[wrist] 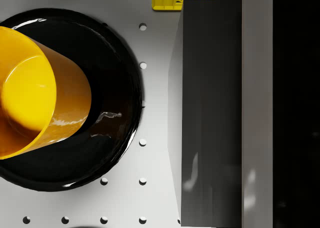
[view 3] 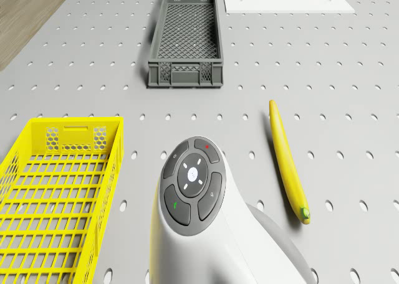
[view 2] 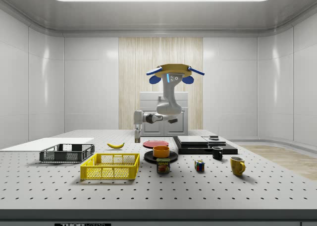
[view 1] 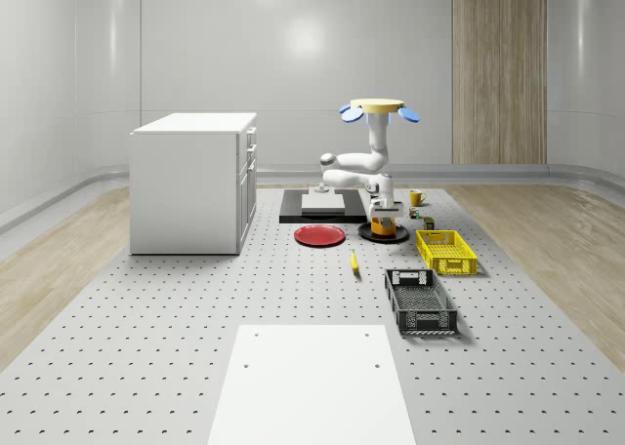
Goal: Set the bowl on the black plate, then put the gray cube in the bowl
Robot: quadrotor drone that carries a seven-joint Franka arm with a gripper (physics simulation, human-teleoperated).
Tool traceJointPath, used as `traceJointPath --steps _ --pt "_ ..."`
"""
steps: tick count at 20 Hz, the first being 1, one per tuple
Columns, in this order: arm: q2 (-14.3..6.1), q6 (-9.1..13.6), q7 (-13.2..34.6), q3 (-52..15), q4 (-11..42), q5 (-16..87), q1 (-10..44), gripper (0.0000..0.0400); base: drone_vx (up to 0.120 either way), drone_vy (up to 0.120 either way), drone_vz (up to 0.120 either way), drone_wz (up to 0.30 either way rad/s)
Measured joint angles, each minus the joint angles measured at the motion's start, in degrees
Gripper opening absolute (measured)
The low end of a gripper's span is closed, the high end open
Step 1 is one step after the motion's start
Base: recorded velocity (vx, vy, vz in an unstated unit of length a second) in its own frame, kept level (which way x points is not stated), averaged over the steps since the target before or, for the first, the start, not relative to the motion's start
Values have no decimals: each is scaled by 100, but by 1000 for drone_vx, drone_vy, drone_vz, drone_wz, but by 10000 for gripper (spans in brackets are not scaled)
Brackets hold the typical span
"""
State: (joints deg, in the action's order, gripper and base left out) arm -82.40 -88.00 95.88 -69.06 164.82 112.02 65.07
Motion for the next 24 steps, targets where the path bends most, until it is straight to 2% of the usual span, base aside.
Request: traceJointPath --steps 4,20,24 --pt "-16 -15 5 -4 -1 -7 6 251 -120 60 0 0" --pt "-71 -67 23 -16 -5 -33 29 251 -120 -10 0 0" --pt "-83 -79 27 -19 -6 -39 34 251 -120 0 -90 0"
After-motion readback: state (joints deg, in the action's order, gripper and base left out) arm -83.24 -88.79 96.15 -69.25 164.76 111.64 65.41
